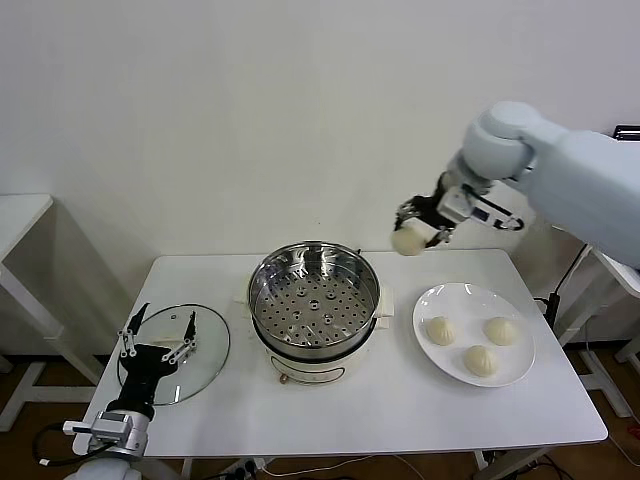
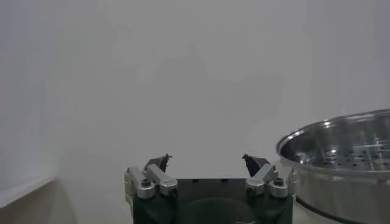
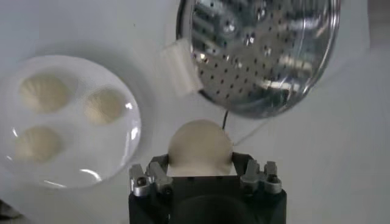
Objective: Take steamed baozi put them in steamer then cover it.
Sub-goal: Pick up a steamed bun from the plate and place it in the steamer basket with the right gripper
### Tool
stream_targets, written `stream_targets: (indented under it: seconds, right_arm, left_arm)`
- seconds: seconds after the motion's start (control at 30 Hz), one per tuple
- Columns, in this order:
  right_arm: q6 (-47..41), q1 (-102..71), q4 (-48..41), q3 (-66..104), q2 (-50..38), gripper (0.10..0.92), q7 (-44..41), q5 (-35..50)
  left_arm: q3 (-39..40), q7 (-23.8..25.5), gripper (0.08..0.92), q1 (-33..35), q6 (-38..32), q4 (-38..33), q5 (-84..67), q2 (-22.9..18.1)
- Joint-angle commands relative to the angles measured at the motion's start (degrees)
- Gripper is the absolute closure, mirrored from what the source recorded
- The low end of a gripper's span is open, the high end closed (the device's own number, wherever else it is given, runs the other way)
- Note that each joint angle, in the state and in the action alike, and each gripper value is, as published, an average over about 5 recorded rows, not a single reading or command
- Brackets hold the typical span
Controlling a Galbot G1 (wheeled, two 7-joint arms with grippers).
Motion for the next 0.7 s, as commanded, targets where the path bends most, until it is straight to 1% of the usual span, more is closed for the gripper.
stream_targets:
  seconds: [0.03,0.23,0.7]
  right_arm:
    - [7.0,4.7,-1.6,-6.1,10.8,0.308,2.1,0.1]
    - [11.2,0.5,-8.2,-4.0,16.8,0.307,3.5,-2.6]
    - [17.6,-13.2,-23.5,2.9,23.0,0.305,7.3,-13.0]
  left_arm:
    - [-2.6,0.2,0.177,0.0,0.2,-0.4,-0.8,0.0]
    - [-4.6,0.9,0.177,-0.1,0.3,0.1,-1.5,0.3]
    - [-6.0,1.5,0.177,-0.3,0.3,0.7,-2.1,0.6]
